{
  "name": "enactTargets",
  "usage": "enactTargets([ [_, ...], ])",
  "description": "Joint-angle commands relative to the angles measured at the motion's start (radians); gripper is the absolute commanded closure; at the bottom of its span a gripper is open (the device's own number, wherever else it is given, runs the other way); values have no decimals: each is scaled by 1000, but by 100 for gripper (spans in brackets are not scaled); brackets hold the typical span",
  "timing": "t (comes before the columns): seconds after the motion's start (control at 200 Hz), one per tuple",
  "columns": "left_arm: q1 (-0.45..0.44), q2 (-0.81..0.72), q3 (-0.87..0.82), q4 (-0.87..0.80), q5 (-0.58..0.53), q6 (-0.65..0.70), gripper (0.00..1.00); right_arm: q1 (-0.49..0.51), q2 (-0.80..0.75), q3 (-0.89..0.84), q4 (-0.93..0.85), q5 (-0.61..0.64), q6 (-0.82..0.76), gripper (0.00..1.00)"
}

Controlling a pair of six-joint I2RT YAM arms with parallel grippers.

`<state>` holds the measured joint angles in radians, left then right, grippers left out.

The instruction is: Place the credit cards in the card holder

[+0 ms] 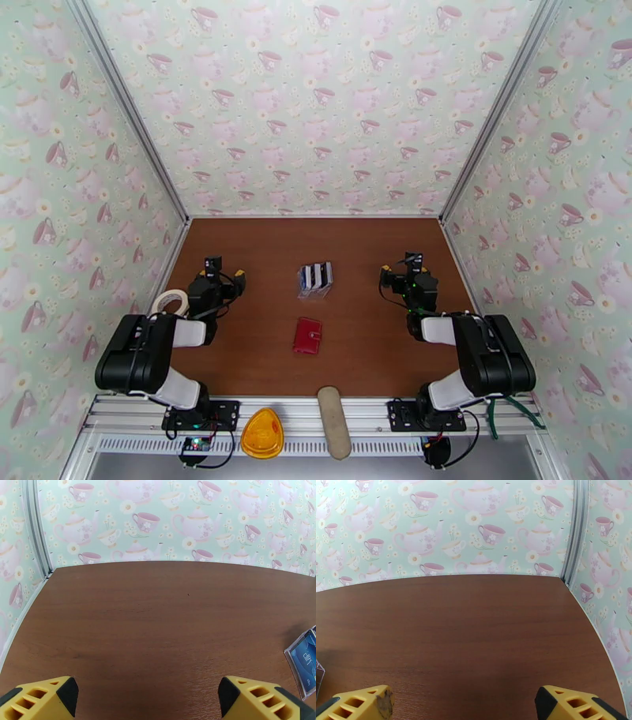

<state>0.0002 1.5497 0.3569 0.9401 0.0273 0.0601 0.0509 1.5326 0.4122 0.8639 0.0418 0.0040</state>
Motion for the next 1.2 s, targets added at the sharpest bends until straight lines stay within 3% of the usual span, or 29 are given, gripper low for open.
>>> enactTargets([
  [0.0, -1, 6, 0, 19, -17, 3, 0, -3, 14, -13, 25, 13, 13, 0],
  [1.192, 30, 6, -9, 35, 31, -21, 0, -3, 14, -9, 21, 13, 14, 0],
])
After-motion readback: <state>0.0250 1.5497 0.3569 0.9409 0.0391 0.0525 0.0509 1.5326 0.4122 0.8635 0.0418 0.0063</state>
